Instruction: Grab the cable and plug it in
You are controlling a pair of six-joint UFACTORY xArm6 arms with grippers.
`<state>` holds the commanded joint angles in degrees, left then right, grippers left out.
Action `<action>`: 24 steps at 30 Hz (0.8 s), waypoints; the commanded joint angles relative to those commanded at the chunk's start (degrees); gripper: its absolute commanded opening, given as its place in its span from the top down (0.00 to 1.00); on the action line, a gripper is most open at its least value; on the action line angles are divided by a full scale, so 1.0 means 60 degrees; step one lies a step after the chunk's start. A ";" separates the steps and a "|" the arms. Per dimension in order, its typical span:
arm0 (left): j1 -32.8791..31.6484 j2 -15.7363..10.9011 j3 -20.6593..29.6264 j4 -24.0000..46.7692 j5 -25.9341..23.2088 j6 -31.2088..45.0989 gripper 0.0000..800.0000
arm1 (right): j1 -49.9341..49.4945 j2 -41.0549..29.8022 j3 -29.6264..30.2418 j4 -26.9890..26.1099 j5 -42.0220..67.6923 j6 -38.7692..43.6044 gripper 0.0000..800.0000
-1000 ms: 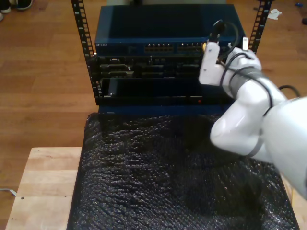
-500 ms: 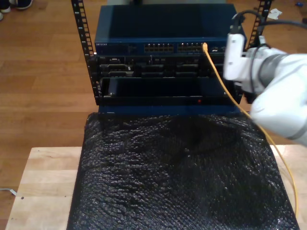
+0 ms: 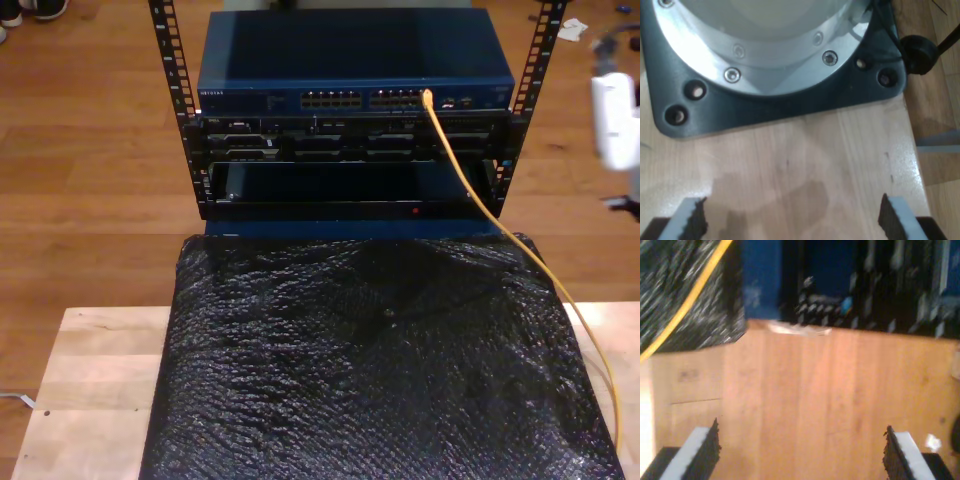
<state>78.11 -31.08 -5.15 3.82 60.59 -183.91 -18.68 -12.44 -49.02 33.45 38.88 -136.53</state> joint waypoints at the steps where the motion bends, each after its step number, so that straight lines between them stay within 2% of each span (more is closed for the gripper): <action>1: 0.0000 0.0000 0.0000 0.0000 0.0000 0.0000 0.00 | -0.0264 -0.0029 -0.0015 0.0000 0.0308 -0.0220 0.02; 7: 0.0000 0.0000 0.0000 0.0000 0.0000 0.0000 0.00 | -0.2022 -0.0396 0.0059 -0.0234 0.2037 -0.1319 0.01; 13: 0.0000 0.0000 0.0000 0.0000 0.0000 0.0000 0.00 | -0.3678 -0.1114 0.0513 -0.1641 0.3810 -0.1495 0.01; 20: 0.0000 0.0000 0.0000 0.0000 0.0000 0.0000 0.00 | -0.5538 -0.2491 0.1802 -0.2930 0.4791 -0.1905 0.01; 24: 0.0000 0.0000 0.0000 0.0000 0.0000 0.0000 0.00 | -0.6623 -0.3194 0.2447 -0.3209 0.5128 -0.2769 0.01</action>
<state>78.11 -31.08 -5.15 3.82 60.59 -183.91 -58.42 -31.60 -34.34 14.20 69.65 -153.14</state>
